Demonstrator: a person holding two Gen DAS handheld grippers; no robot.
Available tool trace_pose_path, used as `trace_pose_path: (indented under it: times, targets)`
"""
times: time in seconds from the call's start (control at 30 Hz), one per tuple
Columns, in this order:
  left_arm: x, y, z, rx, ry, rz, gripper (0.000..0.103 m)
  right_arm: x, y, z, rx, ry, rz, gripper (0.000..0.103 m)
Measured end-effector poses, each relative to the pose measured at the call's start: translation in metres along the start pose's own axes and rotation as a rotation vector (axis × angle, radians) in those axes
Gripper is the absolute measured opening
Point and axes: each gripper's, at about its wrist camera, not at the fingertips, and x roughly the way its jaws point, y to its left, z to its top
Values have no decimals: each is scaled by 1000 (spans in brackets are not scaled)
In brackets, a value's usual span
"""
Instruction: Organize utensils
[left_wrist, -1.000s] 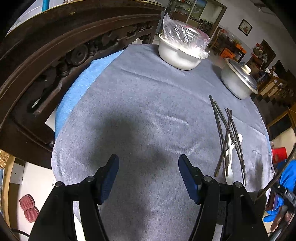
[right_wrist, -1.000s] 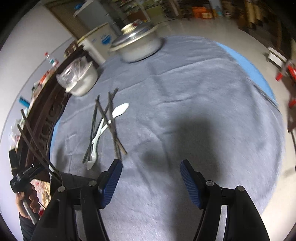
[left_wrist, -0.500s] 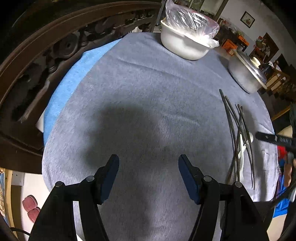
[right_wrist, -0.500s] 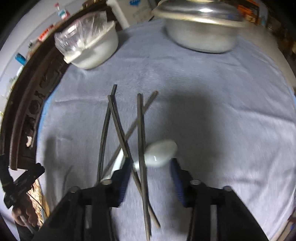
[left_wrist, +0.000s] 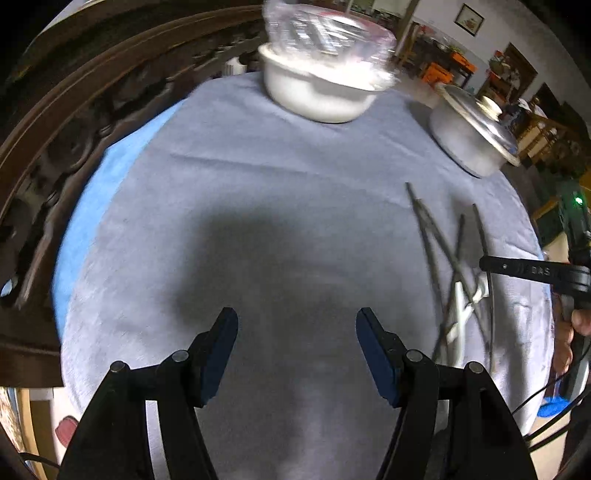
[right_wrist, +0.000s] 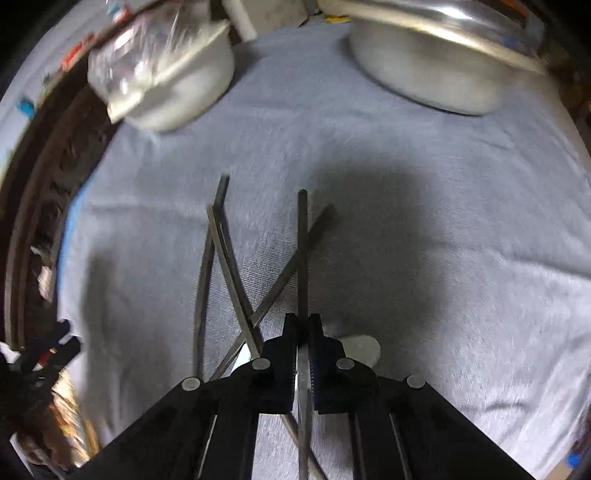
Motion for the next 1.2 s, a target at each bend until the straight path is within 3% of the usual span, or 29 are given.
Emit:
trace_pose_path:
  times: [0.1, 0.23, 0.53, 0.67, 0.77, 0.8, 0.87, 1.07, 1.2]
  targets:
    - [9, -26, 18, 27, 35, -44, 67, -27, -25, -14, 76, -68, 41, 7]
    - [32, -63, 39, 51, 110, -101, 67, -45, -52, -38, 121, -93, 51, 7]
    - [81, -124, 66, 136, 233, -29, 67, -53, -96, -78, 182, -84, 73, 7]
    - [96, -135, 72, 138, 296, 15, 43, -49, -99, -84, 177, -76, 84, 7]
    - [106, -141, 73, 137, 342, 53, 31, -47, -98, -85, 169, -67, 88, 7]
    - [109, -146, 76, 146, 354, 66, 18, -46, -98, -86, 166, -64, 89, 7]
    - [113, -151, 77, 169, 377, 94, 8, -45, -96, -87, 160, -59, 89, 7]
    - [117, -152, 77, 299, 451, 152, 5, -46, -95, -92, 138, -26, 64, 7]
    - [117, -141, 72, 326, 479, 183, 6, -38, -94, -91, 130, 19, 48, 7]
